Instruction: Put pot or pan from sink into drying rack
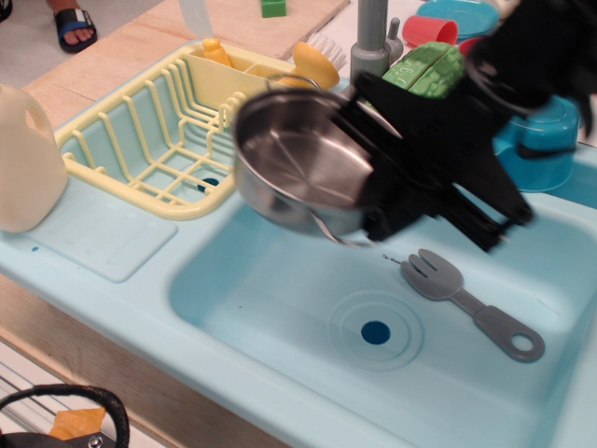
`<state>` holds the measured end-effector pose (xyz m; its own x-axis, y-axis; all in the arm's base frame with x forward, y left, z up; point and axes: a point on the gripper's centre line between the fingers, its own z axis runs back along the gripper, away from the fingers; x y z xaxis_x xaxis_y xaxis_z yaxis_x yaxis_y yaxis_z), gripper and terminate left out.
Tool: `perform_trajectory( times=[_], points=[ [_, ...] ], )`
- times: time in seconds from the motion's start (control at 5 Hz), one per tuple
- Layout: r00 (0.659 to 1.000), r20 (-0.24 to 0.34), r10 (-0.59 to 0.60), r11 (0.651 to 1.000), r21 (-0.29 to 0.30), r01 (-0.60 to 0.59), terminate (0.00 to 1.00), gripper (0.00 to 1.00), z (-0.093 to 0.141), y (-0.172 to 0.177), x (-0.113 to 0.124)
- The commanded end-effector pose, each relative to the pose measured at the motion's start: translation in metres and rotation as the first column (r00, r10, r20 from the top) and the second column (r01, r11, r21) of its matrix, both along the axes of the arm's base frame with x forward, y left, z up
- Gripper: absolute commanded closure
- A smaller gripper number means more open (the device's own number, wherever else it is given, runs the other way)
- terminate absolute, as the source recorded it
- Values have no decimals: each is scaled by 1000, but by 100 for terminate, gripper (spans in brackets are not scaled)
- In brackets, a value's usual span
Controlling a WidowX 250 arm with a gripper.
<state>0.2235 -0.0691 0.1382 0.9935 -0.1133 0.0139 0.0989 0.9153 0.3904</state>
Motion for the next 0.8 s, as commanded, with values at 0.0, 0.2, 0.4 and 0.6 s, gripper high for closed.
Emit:
perform_trajectory(
  times=[0.0, 0.2, 0.4, 0.6],
  points=[
    [992, 89, -93, 996, 1, 93, 0, 100, 23, 37, -3],
    [975, 120, -185, 981, -30, 190, 0, 100, 17, 57, -4],
    [964, 123, -235, 968, -58, 243, 0, 100, 14, 78, 0],
    [930, 107, -353, 926, -107, 363, 0, 100, 18, 92, 5]
  ],
)
